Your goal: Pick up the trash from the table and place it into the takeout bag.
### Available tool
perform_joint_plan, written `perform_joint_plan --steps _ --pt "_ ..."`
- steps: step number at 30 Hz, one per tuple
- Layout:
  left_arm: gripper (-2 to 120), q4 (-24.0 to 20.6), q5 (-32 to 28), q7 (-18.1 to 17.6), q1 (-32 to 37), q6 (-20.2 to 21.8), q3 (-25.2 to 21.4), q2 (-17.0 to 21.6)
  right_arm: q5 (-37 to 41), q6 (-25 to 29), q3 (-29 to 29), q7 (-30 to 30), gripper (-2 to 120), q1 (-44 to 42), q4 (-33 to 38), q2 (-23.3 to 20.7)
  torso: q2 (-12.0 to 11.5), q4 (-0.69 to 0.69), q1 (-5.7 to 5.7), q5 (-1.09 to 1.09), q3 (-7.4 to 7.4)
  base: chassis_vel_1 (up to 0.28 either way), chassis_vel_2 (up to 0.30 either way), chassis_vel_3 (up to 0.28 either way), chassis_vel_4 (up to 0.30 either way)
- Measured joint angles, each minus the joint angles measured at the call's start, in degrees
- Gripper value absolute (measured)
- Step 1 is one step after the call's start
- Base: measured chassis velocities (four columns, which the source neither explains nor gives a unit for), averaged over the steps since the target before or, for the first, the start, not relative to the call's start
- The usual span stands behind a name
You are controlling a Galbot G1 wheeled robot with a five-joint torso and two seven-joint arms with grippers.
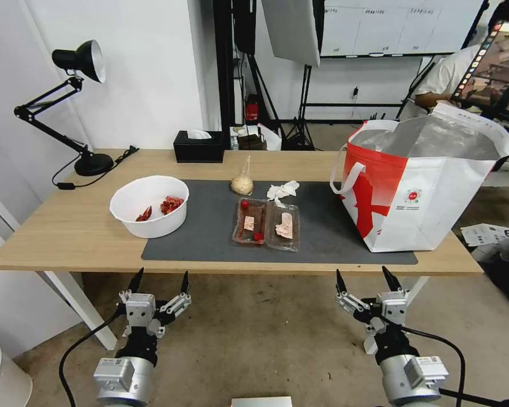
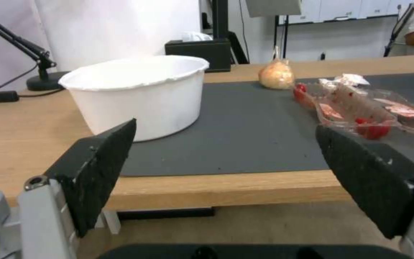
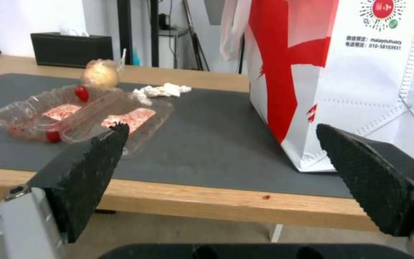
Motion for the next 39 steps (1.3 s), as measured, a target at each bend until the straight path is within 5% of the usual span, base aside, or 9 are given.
perform_joint_plan --steps 17,25,27,39 --pt "100 -0.3 -1.5 -0.8 -0.9 1.6 0.3 1.0 1.6 -1.1 0.1 0.1 100 0.4 0.0 -1.3 0.0 0.01 -0.01 0.0 0.0 0.0 0.0 0.0 0.0" --pt "100 -3.9 -14.1 -8.3 -9.3 14.6 2.9 10.0 14.3 -10.7 1.8 1.5 100 4.4 0.6 -11.6 0.0 0.0 0.0 0.01 0.0 0.0 0.0 0.0 0.0" --pt "100 -3.4 -15.2 -9.0 -11.0 11.2 4.4 11.8 18.4 -13.7 2.3 2.0 100 5.7 0.8 -14.9 0.0 -0.03 0.0 0.0 0.0 0.0 0.0 0.0 0.0" --pt "100 -2.7 -14.2 -8.2 -10.5 9.0 5.2 11.8 33.1 -24.8 4.3 3.7 100 10.3 1.7 -26.8 0.0 0.01 0.0 0.01 0.01 0.0 0.0 0.0 0.0"
